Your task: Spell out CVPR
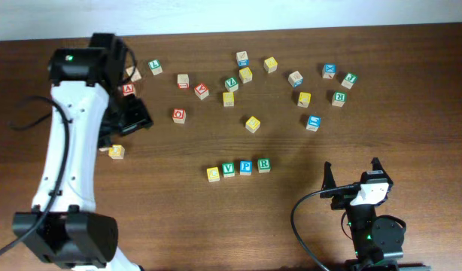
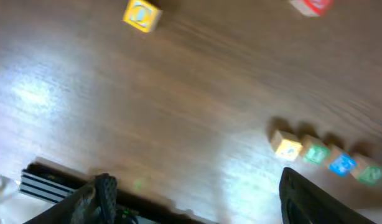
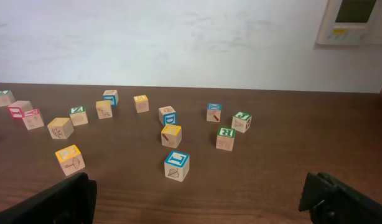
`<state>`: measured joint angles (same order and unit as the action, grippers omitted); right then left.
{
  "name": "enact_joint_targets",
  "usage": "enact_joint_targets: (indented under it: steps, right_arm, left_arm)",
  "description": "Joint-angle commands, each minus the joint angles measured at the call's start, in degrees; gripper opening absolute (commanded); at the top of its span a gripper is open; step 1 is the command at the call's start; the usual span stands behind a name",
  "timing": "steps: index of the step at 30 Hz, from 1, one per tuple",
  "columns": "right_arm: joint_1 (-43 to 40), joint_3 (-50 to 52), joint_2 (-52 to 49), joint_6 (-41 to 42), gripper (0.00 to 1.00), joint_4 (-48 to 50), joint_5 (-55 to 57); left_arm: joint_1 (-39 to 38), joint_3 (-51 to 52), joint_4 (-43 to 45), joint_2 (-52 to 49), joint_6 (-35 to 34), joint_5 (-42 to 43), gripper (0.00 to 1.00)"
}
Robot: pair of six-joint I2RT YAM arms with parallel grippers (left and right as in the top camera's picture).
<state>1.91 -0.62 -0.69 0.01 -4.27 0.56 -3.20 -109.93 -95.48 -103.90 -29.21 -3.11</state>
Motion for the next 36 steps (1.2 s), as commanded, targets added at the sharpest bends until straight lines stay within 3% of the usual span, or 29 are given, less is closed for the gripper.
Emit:
enact_joint_targets:
  steps: [1,2,4,5,7,9,11,12,14,16,17,19,22,24,25,26,27,29,30,31,32,34,36]
  right_arm:
    - [0.3,0.3,0.4,0.2,0.98,-0.4,0.1]
    - [0.3,0.3,0.4,0.2,0.98,-0.4,0.1]
    - [0.3,0.3,0.4,0.5,0.98,-0.3,-0.5]
    - [0.3,0.3,0.4,5.1,0.99,0.3,-6.4]
    - [0.3,0.3,0.4,20.9,0.98,1.9,-29.9]
    - [0.3,0.3,0.4,30.5,0.98,2.2,-48.5]
    - [0.3,0.3,0.4,33.1,0.98,4.1,-49.0]
    - [0.3,0.3,0.4,33.8,0.98,4.1,-49.3]
    - [0.3,0.3,0.4,38.8,0.98,7.1,-50.8]
    - [0.3,-0.6,0.4,44.0,0.98,25.8,-50.9]
    - [0.3,-4.1,0.3,44.0,0.98,28.2,-47.7]
    - [0.3,-12.4,-2.0,39.8,0.98,20.7,-44.0]
    - [0.3,-29.3,-15.5,19.5,0.98,-1.7,-43.8]
    - [0.3,-41.6,-28.2,3.7,0.98,-21.6,-40.9]
    - [0.3,-46.1,-33.2,3.0,0.98,-27.9,-36.2]
    - [0.3,-51.0,-38.6,3.0,0.98,-34.8,-31.2]
    - [0.3,-58.2,-47.3,3.0,0.98,-44.5,-25.1]
    - [0.3,-61.6,-55.3,3.4,0.98,-47.4,-27.1]
    - [0.3,-61.6,-60.4,3.4,0.98,-46.8,-35.9]
    - [0.3,-61.6,-64.5,3.4,0.98,-46.7,-39.3]
    - [0.3,-61.6,-68.2,3.4,0.75,-45.8,-39.5]
    - [0.3,-61.6,-77.2,5.0,0.04,-44.9,-38.4]
    - [0.3,-61.6,-85.5,12.5,0.04,-44.4,-24.9]
  left_arm:
    - [3.4,5.4,2.7,1.0,-1.6,-0.6,0.79]
    - [3.4,7.5,5.1,1.0,-1.6,-0.6,0.92]
    - [3.4,11.8,7.7,1.0,-1.6,-0.6,1.0]
    - [3.4,13.7,8.3,1.0,-1.6,-0.6,0.99]
    - [3.4,17.5,8.5,1.0,-1.6,1.5,0.99]
    - [3.2,21.3,10.3,1.0,-0.4,4.4,0.99]
    - [2.1,24.5,13.1,1.0,2.9,7.1,0.97]
    - [0.9,26.1,14.0,1.0,3.5,8.3,0.92]
    - [-1.8,26.8,14.3,1.0,3.6,8.3,0.92]
    - [-6.1,26.8,16.5,1.0,3.6,8.3,0.92]
    - [-7.1,26.8,17.5,1.0,3.0,8.2,0.99]
    - [-7.0,26.9,18.1,1.0,1.5,7.8,0.99]
    - [-7.0,26.9,18.6,0.9,2.7,7.6,0.99]
    - [-7.5,28.0,19.1,0.8,3.6,7.2,1.0]
    - [-7.6,29.1,20.2,0.8,3.6,7.2,0.94]
    - [-7.6,30.8,21.6,0.8,3.6,7.2,0.8]
    - [-7.5,33.7,23.4,0.8,3.6,7.3,0.33]
    - [-7.6,36.0,25.0,0.7,3.6,7.5,0.1]
    - [-7.6,36.1,25.0,0.7,3.6,8.0,0.0]
    - [-7.9,36.1,25.2,0.7,3.6,9.3,0.0]
    - [-8.5,36.2,25.7,0.7,3.6,9.4,0.0]
    - [-10.7,38.2,28.1,0.7,2.5,10.0,0.0]
    - [-13.3,41.4,31.3,0.7,-2.6,10.0,0.0]
